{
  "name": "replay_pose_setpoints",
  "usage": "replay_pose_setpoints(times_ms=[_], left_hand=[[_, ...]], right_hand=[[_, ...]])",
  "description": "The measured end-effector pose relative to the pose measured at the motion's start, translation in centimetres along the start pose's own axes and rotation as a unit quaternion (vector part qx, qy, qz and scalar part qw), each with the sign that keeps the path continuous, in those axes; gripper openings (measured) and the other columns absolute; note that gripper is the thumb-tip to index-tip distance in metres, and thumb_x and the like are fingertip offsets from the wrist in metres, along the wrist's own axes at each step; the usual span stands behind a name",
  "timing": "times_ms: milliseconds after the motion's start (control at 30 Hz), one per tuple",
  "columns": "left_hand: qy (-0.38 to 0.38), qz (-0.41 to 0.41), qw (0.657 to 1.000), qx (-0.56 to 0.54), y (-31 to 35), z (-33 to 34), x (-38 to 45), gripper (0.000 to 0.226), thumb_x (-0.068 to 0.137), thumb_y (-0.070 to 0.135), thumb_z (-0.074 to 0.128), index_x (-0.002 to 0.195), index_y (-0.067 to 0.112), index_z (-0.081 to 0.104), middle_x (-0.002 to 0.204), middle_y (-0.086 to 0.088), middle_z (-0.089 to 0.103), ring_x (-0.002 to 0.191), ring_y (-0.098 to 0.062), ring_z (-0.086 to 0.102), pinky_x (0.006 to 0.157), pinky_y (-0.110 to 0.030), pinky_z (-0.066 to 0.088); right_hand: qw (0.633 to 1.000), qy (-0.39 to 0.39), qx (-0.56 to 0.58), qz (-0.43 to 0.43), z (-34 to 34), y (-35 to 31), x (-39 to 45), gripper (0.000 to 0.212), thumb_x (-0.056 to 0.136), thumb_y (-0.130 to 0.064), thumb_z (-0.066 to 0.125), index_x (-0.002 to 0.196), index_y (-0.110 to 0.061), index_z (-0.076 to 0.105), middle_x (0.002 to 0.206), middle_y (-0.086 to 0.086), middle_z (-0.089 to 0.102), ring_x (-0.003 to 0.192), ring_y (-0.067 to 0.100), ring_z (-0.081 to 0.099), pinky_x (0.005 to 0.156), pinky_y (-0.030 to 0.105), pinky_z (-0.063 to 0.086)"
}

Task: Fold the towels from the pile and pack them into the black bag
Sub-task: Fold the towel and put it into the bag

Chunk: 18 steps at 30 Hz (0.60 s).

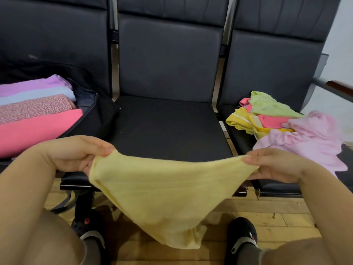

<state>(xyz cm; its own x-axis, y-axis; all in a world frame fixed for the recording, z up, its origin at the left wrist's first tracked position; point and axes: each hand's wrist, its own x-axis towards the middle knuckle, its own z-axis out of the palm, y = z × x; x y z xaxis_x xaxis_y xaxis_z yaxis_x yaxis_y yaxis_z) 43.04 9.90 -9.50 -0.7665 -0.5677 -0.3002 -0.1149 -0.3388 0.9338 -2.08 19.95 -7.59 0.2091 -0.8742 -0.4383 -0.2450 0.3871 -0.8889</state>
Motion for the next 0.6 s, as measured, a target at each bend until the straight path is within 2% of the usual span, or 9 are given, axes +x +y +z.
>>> replay_pose_setpoints(times_ms=[67, 133, 200, 233, 300, 400, 467, 500, 600], left_hand=[[-0.077, 0.109, 0.978, -0.160, 0.4, -0.6, -0.8, 0.038, 0.104, 0.002, 0.028, 0.131, -0.024, 0.032, 0.124, -0.050, 0.036, 0.118, -0.055, 0.043, 0.103, -0.058, 0.031], [-0.050, 0.109, 0.980, -0.158, 0.7, -0.5, -0.3, 0.045, 0.097, 0.015, 0.053, 0.125, -0.020, 0.045, 0.118, -0.048, 0.043, 0.110, -0.050, 0.051, 0.098, -0.053, 0.039], [0.136, 0.050, 0.988, 0.056, 1.0, -0.8, 0.1, 0.063, 0.057, 0.040, 0.088, 0.094, -0.008, 0.068, 0.086, -0.030, 0.062, 0.071, -0.030, 0.064, 0.065, -0.034, 0.055], [0.191, 0.019, 0.971, 0.139, 0.9, -0.7, 0.4, 0.064, 0.048, 0.045, 0.088, 0.085, -0.004, 0.069, 0.079, -0.023, 0.062, 0.062, -0.023, 0.062, 0.057, -0.029, 0.054], [0.237, -0.023, 0.944, 0.231, 0.9, -0.9, 1.2, 0.058, 0.048, 0.057, 0.085, 0.075, 0.008, 0.070, 0.068, -0.013, 0.064, 0.055, -0.017, 0.059, 0.054, -0.026, 0.052], [0.298, -0.023, 0.903, 0.309, 1.1, -1.2, 2.4, 0.028, 0.088, 0.027, 0.067, 0.068, 0.009, 0.069, 0.056, -0.008, 0.063, 0.048, -0.015, 0.055, 0.052, -0.027, 0.050], [0.335, -0.024, 0.870, 0.360, 1.4, -1.1, 3.0, 0.026, 0.090, 0.018, 0.065, 0.069, 0.002, 0.065, 0.050, -0.008, 0.060, 0.043, -0.014, 0.052, 0.049, -0.026, 0.046], [0.349, -0.036, 0.855, 0.383, 1.6, -1.1, 3.3, 0.028, 0.088, 0.020, 0.068, 0.067, 0.001, 0.063, 0.048, -0.007, 0.059, 0.041, -0.013, 0.050, 0.046, -0.024, 0.044], [0.372, -0.102, 0.816, 0.430, 2.2, -1.1, 4.2, 0.038, 0.086, 0.031, 0.069, 0.062, 0.004, 0.058, 0.043, -0.003, 0.056, 0.033, -0.012, 0.045, 0.040, -0.022, 0.039]], right_hand=[[0.980, -0.132, 0.122, -0.085, 0.7, -1.4, -0.4, 0.053, 0.084, -0.026, 0.072, 0.127, 0.001, 0.057, 0.126, 0.024, 0.059, 0.120, 0.035, 0.056, 0.099, 0.043, 0.048], [0.941, -0.180, 0.229, -0.173, 1.2, -2.1, -0.6, 0.041, 0.098, -0.009, 0.048, 0.136, 0.008, 0.045, 0.129, 0.038, 0.048, 0.124, 0.045, 0.048, 0.105, 0.051, 0.039], [0.959, -0.105, 0.229, -0.129, 0.4, -2.1, 0.3, 0.042, 0.066, -0.026, 0.088, 0.100, -0.006, 0.074, 0.095, 0.025, 0.069, 0.093, 0.030, 0.069, 0.081, 0.037, 0.056], [0.978, -0.001, 0.149, -0.144, 0.1, -2.0, 0.7, 0.055, 0.041, -0.037, 0.097, 0.081, -0.007, 0.074, 0.080, 0.013, 0.071, 0.076, 0.021, 0.070, 0.068, 0.030, 0.058], [0.981, 0.088, 0.093, -0.145, -0.7, -1.5, 1.5, 0.075, 0.027, -0.043, 0.098, 0.075, -0.002, 0.057, 0.073, 0.007, 0.066, 0.070, 0.018, 0.066, 0.063, 0.027, 0.058], [0.985, 0.128, 0.018, -0.115, -1.2, -1.1, 2.8, 0.085, 0.026, -0.052, 0.094, 0.090, -0.009, 0.059, 0.083, 0.009, 0.070, 0.081, 0.021, 0.070, 0.068, 0.027, 0.058], [0.981, 0.159, -0.025, -0.109, -1.0, -1.1, 3.3, 0.097, 0.028, -0.059, 0.091, 0.111, -0.018, 0.060, 0.086, 0.009, 0.074, 0.092, 0.020, 0.071, 0.073, 0.026, 0.058], [0.977, 0.175, -0.045, -0.110, -0.9, -1.1, 3.5, 0.092, 0.036, -0.057, 0.090, 0.115, -0.020, 0.060, 0.083, 0.008, 0.074, 0.092, 0.018, 0.071, 0.073, 0.023, 0.058], [0.953, 0.258, -0.124, -0.099, -0.8, -1.4, 4.3, 0.028, 0.079, -0.022, 0.076, 0.105, -0.015, 0.067, 0.079, 0.001, 0.075, 0.076, 0.004, 0.070, 0.060, 0.006, 0.049]])
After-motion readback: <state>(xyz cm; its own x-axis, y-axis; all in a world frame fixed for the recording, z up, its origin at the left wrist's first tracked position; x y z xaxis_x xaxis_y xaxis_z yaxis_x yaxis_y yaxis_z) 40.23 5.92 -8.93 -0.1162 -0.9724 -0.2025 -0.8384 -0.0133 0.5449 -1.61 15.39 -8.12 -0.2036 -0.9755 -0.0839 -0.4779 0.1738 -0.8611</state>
